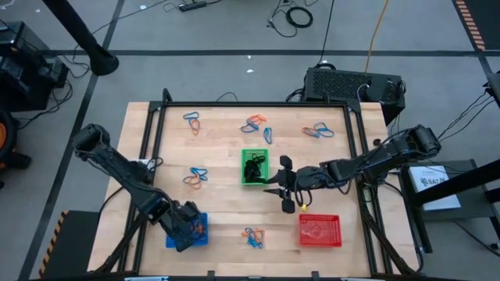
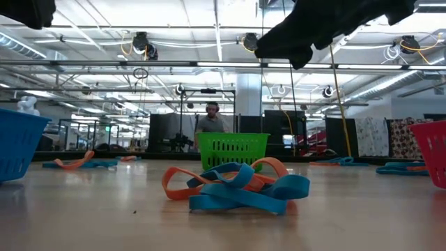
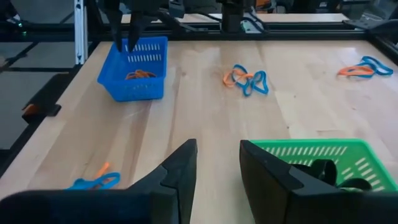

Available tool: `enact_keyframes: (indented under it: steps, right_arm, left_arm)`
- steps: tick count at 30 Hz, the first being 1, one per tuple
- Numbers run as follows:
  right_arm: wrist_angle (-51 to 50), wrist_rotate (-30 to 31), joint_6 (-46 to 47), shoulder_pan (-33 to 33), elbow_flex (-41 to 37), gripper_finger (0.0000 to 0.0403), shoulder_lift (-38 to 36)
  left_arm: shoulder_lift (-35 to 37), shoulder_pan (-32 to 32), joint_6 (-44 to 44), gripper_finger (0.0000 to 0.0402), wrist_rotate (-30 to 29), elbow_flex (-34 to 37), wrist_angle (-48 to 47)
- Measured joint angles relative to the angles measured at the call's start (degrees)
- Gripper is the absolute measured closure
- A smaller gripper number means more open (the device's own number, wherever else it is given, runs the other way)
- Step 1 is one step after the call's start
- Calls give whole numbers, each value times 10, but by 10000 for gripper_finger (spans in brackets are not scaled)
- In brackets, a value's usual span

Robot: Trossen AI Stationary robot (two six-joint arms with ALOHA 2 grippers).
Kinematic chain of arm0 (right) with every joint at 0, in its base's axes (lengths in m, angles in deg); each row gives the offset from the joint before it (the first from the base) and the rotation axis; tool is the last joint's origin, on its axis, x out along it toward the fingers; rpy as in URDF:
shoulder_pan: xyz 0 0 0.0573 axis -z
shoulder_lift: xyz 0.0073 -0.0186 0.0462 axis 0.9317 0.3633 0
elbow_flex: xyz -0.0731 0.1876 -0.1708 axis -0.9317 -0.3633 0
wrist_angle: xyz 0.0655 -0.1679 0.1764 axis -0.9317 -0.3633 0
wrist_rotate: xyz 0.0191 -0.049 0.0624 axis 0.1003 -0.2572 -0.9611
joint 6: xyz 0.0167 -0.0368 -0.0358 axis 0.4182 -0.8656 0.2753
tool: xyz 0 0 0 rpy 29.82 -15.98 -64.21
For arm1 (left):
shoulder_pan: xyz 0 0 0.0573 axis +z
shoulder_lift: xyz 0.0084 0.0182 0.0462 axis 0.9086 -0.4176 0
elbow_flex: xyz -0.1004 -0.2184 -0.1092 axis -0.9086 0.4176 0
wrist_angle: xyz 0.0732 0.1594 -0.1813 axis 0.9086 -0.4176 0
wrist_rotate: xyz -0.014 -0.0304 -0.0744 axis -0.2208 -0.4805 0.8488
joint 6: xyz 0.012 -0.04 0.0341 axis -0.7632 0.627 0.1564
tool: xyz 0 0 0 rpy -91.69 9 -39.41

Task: Sort rubber bands into baskets
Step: Put the orange rubber band into the blue bin

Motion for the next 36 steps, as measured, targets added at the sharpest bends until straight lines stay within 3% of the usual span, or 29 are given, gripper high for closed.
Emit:
enact_keyframes:
  steps: [4,12,18,22,30,33,36]
  right_arm:
    - [-1,0,9,-5,0,289,4]
    - [0,0,13,-9,0,289,24]
    - [-3,0,31,-9,0,289,30]
    - [-7,0,40,-9,0,289,30]
    - [-9,0,46,-12,0,289,30]
    - [-9,0,53,-12,0,289,30]
    - [-9,0,54,-12,0,289,30]
  left_arm:
    - [0,30,-51,315,8,0,49]
    - [0,87,-242,316,-7,0,254]
    - [-38,99,-475,316,-132,0,381]
    - [-92,103,-577,316,-148,-1,486]
    - [-239,125,-659,294,-159,-7,676]
    - [-280,145,-660,268,-160,-37,679]
    - [-317,162,-632,243,-157,-91,619]
